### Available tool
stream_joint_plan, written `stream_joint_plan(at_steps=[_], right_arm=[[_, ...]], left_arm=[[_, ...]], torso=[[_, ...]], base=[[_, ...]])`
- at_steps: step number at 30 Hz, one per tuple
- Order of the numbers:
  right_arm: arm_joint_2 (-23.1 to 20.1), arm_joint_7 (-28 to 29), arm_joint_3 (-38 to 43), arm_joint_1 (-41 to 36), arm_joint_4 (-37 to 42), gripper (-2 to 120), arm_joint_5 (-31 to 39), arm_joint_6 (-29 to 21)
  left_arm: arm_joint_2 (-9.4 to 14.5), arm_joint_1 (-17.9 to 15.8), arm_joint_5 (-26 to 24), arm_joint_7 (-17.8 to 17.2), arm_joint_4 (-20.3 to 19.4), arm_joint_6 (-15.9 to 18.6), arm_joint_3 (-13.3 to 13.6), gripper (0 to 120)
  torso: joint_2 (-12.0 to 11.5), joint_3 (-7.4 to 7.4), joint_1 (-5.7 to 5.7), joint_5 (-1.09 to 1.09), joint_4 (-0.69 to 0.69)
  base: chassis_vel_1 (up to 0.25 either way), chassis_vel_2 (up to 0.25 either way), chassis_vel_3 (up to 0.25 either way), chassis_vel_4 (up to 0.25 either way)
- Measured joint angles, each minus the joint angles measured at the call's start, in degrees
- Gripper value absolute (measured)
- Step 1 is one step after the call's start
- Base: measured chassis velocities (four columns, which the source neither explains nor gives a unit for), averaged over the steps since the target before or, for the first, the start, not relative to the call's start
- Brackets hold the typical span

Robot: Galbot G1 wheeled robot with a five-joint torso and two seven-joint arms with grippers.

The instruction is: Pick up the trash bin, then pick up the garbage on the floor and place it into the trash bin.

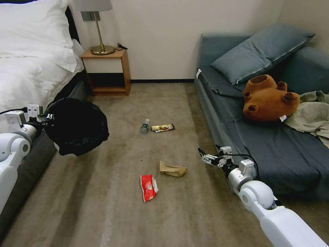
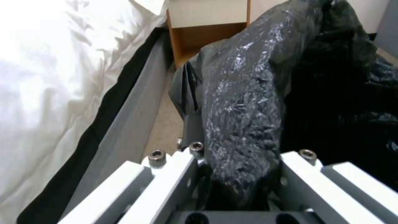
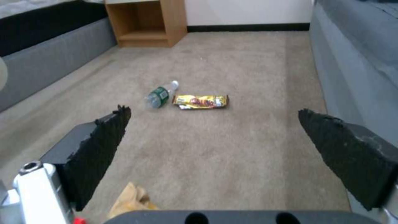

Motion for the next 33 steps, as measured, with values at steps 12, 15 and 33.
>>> stream_joint_plan(at_steps=[12,15,33], right_arm=[[0.9,-0.1,-3.0,1.9,-1.9,100,-1.4,0.2],[1.1,-0.1,-4.1,2.7,-2.7,100,-1.9,0.2],[2.0,-3.6,-20.3,12.2,-8.3,100,-5.0,1.1]], left_arm=[[-0.4,0.4,0.4,0.4,0.4,-0.5,-0.2,4],[-0.5,0.8,0.5,0.5,0.4,-0.6,-0.5,4],[-2.2,9.1,1.5,1.3,-3.7,-1.1,-6.4,4]], torso=[[0.0,0.00,0.00,0.01,0.00],[0.0,0.00,0.00,0.01,0.00],[0.0,0.00,0.00,0.00,0.01]], base=[[-0.136,0.129,0.132,-0.131],[-0.125,0.135,0.119,-0.138],[-0.070,0.060,0.065,-0.063]])
